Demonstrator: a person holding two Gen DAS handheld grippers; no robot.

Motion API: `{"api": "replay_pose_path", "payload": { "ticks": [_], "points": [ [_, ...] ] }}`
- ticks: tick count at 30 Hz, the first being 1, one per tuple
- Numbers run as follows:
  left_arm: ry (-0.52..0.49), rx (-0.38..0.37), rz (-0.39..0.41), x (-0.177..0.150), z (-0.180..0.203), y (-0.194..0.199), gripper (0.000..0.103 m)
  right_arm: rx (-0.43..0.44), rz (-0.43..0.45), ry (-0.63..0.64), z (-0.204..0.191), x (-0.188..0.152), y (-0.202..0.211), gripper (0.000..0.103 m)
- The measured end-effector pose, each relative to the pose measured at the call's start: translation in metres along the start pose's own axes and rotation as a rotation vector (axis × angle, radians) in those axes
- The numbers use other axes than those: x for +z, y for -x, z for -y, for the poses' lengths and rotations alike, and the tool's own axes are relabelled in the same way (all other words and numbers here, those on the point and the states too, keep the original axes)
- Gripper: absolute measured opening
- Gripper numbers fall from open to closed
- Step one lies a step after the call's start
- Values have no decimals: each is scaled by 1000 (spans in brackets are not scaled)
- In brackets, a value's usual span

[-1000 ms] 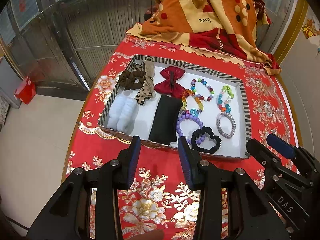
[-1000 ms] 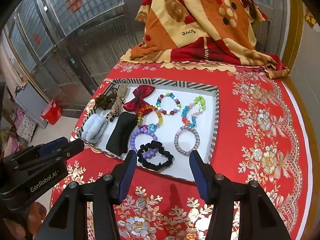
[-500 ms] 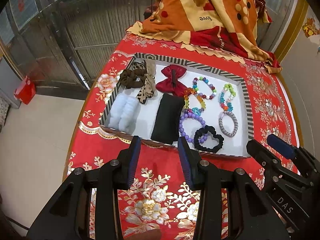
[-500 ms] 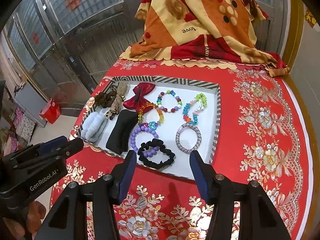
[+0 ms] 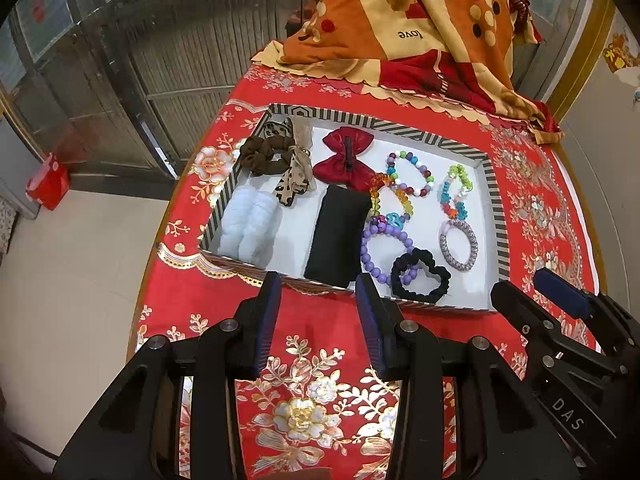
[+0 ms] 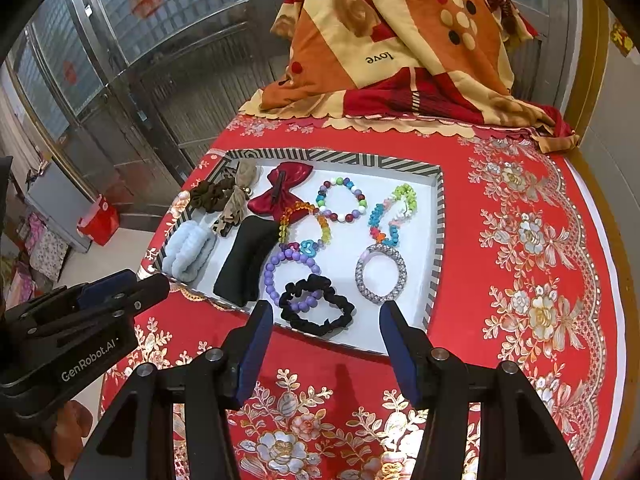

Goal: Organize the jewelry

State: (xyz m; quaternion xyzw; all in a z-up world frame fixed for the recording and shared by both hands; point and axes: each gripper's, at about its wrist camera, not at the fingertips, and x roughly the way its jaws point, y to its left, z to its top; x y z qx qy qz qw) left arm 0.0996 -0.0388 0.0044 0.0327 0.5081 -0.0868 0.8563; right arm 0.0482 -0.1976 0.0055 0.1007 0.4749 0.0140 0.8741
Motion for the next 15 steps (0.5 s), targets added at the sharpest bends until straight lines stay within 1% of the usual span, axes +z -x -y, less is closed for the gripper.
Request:
{"api": "replay_pose_path", "payload": {
  "ticks": [10, 15],
  "points": [
    [-3, 1, 3, 1, 0, -1, 38, -8, 0, -2, -1, -1, 0, 54],
    [-13, 5, 5, 0, 1, 0, 38, -13, 4, -31, 14, -7, 0, 54]
  ]
}}
